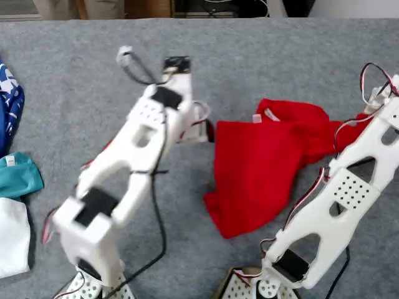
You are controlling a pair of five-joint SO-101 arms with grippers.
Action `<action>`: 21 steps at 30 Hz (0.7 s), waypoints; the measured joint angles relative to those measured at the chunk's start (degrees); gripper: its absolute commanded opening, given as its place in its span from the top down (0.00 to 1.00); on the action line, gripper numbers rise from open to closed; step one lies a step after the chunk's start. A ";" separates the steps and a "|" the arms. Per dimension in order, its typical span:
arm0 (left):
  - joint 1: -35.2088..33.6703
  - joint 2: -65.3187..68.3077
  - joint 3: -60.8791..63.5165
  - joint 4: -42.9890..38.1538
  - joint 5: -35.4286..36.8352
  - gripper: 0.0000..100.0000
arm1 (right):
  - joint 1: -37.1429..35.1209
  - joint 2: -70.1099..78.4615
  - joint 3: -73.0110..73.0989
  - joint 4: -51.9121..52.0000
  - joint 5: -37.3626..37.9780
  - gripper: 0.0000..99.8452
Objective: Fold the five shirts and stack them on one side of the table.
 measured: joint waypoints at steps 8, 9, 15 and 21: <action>1.67 25.05 -30.77 5.54 0.00 0.74 | -1.32 7.47 0.00 0.00 0.00 0.99; 1.76 27.60 -34.37 6.24 0.00 0.74 | -1.76 7.82 0.00 0.00 0.00 0.99; 2.46 40.35 -52.31 8.35 3.60 0.74 | -3.43 8.79 0.00 0.00 0.00 0.99; 2.46 49.67 -62.51 8.35 8.62 0.74 | -3.87 8.79 0.00 0.00 0.00 0.99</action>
